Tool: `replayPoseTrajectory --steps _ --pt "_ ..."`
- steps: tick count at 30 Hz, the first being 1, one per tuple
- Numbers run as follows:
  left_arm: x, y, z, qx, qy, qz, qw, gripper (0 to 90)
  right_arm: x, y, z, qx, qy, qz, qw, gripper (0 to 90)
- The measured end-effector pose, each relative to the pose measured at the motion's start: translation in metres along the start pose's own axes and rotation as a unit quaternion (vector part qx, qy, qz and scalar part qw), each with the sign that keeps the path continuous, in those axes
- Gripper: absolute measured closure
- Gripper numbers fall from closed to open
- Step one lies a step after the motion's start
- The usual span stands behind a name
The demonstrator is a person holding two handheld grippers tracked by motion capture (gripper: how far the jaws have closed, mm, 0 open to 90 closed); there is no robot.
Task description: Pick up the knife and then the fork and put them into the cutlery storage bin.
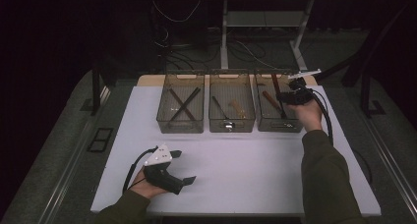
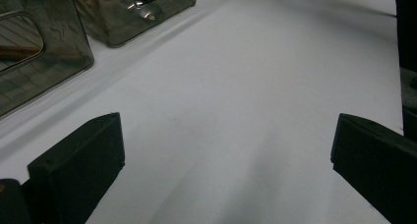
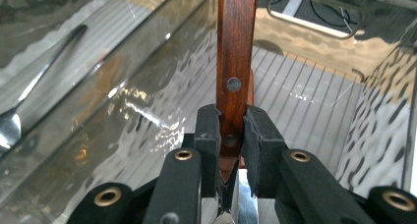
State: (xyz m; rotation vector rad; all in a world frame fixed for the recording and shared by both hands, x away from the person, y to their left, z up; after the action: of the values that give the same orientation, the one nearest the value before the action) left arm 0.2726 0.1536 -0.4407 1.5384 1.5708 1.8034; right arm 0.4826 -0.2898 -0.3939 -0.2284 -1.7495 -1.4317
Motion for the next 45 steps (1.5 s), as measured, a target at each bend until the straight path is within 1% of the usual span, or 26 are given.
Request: replayPoseTrajectory --steps 5,6,8,10,11,12,14,15,17,20,23,24,26,28,31,34,36,38,40,42,45 --pt "-0.001 0.000 0.000 -0.001 -0.001 0.002 1.0000 0.0 -0.004 -0.001 0.001 0.005 0.000 0.017 0.9998 77.5" --pt "-0.001 0.000 0.000 -0.001 -0.001 0.001 1.0000 0.0 -0.005 -0.001 0.002 0.008 0.004 0.022 0.9997 77.4" --pt "-0.001 0.000 0.000 -0.001 -0.002 0.001 1.0000 0.0 -0.007 -0.001 0.004 0.016 0.001 0.031 0.9994 77.2" --pt "-0.001 0.000 0.000 -0.001 -0.002 0.001 1.0000 0.0 -0.009 -0.001 0.005 0.018 0.001 0.043 0.9989 75.5" --pt "-0.001 0.000 0.000 -0.002 -0.002 0.001 1.0000 0.0 -0.009 0.000 0.006 0.022 -0.003 0.045 0.9988 70.7" --pt "-0.001 0.000 0.000 -0.002 -0.002 0.001 1.0000 0.0 -0.009 0.000 0.005 0.018 -0.007 0.040 0.9990 68.0" --pt "-0.001 0.000 0.000 -0.002 -0.002 0.001 1.0000 0.0 -0.008 0.000 0.005 0.007 0.002 0.036 0.9993 63.1" --pt "-0.001 0.000 0.000 -0.001 -0.002 0.001 1.0000 0.0 -0.007 0.000 0.005 0.009 0.004 0.036 0.9993 59.7" --pt "-0.001 0.000 0.000 -0.002 -0.002 0.001 1.0000 0.0 -0.006 0.000 0.004 0.008 0.007 0.036 0.9993 57.9" --pt "-0.001 0.000 -0.001 -0.002 -0.002 0.002 1.0000 0.0 -0.002 -0.001 0.004 0.000 0.013 0.026 0.9996 51.0" --pt "-0.001 0.000 -0.001 -0.001 -0.001 0.003 1.0000 0.0 0.002 0.001 0.005 0.000 0.021 0.017 0.9996 44.9" --pt "-0.001 0.000 0.000 -0.002 -0.001 0.003 1.0000 0.0 0.004 0.001 0.005 0.000 0.021 0.009 0.9997 43.1" --pt "-0.001 0.000 0.000 -0.002 0.000 0.005 1.0000 0.0 0.011 0.003 0.007 -0.008 0.027 -0.012 0.9995 41.1" --pt "-0.001 0.000 0.000 -0.001 0.000 0.003 1.0000 0.0 0.017 0.004 0.009 -0.011 0.042 -0.025 0.9987 38.1" --pt "-0.001 0.000 0.000 -0.002 0.000 0.004 1.0000 0.0 0.026 0.007 0.013 -0.008 0.035 -0.041 0.9985 33.0" --pt "-0.002 0.000 -0.001 -0.003 0.002 0.006 1.0000 0.0 0.032 0.007 0.016 -0.012 0.039 -0.059 0.9974 26.5" --pt "-0.002 0.000 -0.002 -0.004 0.002 0.008 1.0000 0.0 0.037 0.006 0.020 -0.009 0.045 -0.068 0.9966 23.6" --pt "-0.002 0.000 -0.001 -0.005 0.003 0.009 0.9999 0.0 0.041 0.005 0.023 0.001 0.047 -0.074 0.9962 18.8" --pt "-0.002 0.000 -0.001 -0.003 0.003 0.006 1.0000 0.0 0.045 0.003 0.028 0.008 0.045 -0.082 0.9956 18.5" --pt "-0.002 0.000 -0.002 -0.004 0.003 0.007 1.0000 0.0 0.050 0.000 0.031 0.011 0.050 -0.091 0.9946 16.3" --pt "-0.002 0.000 -0.002 -0.004 0.003 0.006 1.0000 0.0 0.056 -0.006 0.037 0.013 0.058 -0.100 0.9932 16.3"
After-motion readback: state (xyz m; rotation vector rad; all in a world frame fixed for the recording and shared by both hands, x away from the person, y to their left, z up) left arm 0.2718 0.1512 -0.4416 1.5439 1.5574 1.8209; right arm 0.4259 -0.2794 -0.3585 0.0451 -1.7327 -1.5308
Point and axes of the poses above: each handheld gripper's, and its own axes: x roughly backward along the jaws, y roughly out of its top, z roughly to its left, the point moved 1 cm from there along -x, roughly forward along the jaws, and after that the axes turned 4 degrees about x, right-handed, at the moved point
